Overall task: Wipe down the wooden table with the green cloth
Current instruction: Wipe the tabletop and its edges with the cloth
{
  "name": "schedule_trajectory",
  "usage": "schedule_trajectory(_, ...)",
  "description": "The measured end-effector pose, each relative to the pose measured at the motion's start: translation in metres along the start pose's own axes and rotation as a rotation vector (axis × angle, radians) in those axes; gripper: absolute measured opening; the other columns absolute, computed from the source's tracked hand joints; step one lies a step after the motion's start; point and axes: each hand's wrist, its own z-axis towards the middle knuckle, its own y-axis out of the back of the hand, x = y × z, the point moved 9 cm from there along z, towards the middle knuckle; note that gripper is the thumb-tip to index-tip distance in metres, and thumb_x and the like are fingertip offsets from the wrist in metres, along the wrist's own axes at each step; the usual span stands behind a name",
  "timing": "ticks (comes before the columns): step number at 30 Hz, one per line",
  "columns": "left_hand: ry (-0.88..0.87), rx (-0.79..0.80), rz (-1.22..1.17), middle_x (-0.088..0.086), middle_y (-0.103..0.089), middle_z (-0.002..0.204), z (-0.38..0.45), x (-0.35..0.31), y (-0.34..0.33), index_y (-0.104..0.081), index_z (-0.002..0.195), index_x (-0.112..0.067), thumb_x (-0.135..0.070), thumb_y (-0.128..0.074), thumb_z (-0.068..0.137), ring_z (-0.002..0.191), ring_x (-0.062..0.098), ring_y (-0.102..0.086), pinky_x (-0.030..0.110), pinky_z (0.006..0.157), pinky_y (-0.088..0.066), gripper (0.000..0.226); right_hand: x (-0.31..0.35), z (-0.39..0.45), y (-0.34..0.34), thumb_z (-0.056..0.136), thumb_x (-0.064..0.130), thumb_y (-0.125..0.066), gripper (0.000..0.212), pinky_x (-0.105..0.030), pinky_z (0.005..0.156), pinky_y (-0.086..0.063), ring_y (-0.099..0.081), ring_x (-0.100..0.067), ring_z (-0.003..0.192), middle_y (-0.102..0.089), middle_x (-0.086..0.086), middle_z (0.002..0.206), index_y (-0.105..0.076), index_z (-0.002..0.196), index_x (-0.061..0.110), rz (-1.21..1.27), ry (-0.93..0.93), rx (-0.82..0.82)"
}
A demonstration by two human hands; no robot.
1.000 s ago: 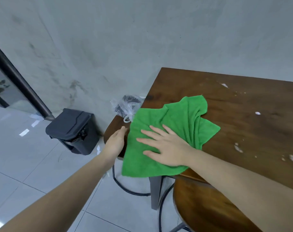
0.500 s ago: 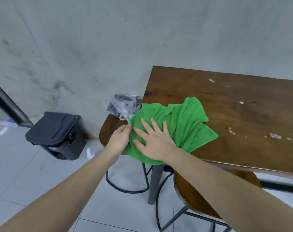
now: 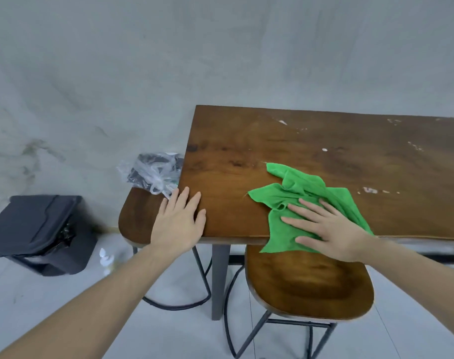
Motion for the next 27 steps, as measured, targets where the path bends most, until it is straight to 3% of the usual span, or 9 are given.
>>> schedule_trajectory(4,-0.057,0.11,0.069,0.001,-0.006,0.166,0.023,-0.017,-0.007,-0.013,0.157,-0.03,-0.05,-0.016,0.103,0.152,0.018,0.001,0.039,0.123,0.001,0.058,0.01,0.019,0.003,0.092,0.077,-0.004,0.053,-0.052,0.124,0.01,0.03,0.001,0.147,0.019,0.033,0.159,0.011,0.142,0.072,0.032,0.017,0.052)
schedule_trajectory(13,-0.011,0.137,0.028,-0.001,-0.008,0.166,0.108,-0.037,-0.022,-0.017,0.157,-0.028,-0.039,-0.021,0.104,0.152,0.015,-0.001,0.037,0.122,0.001,0.054,0.014,0.153,0.03,0.094,0.078,-0.016,0.057,-0.063,0.121,0.002,0.015,-0.007,0.153,0.005,0.024,0.166,-0.004,0.149,0.066,0.094,0.147,0.018)
schedule_trajectory(21,0.094,0.123,-0.007,-0.004,-0.009,0.165,0.184,-0.053,-0.036,-0.019,0.157,-0.027,-0.041,-0.024,0.104,0.152,0.013,-0.002,0.037,0.122,0.001,0.055,-0.074,0.268,0.057,0.093,0.079,-0.013,0.064,-0.063,0.121,0.001,0.009,-0.011,0.155,0.002,0.016,0.168,-0.008,0.153,0.059,0.116,0.094,-0.023)
schedule_trajectory(27,0.105,0.091,0.035,-0.003,-0.021,0.163,0.23,-0.068,-0.037,-0.028,0.154,-0.027,-0.041,-0.028,0.103,0.151,0.016,-0.012,0.037,0.121,-0.007,0.052,-0.177,0.322,0.073,0.103,0.062,-0.011,0.058,-0.057,0.121,0.002,0.007,-0.016,0.156,0.004,0.011,0.169,-0.006,0.159,0.045,0.158,-0.151,-0.042)
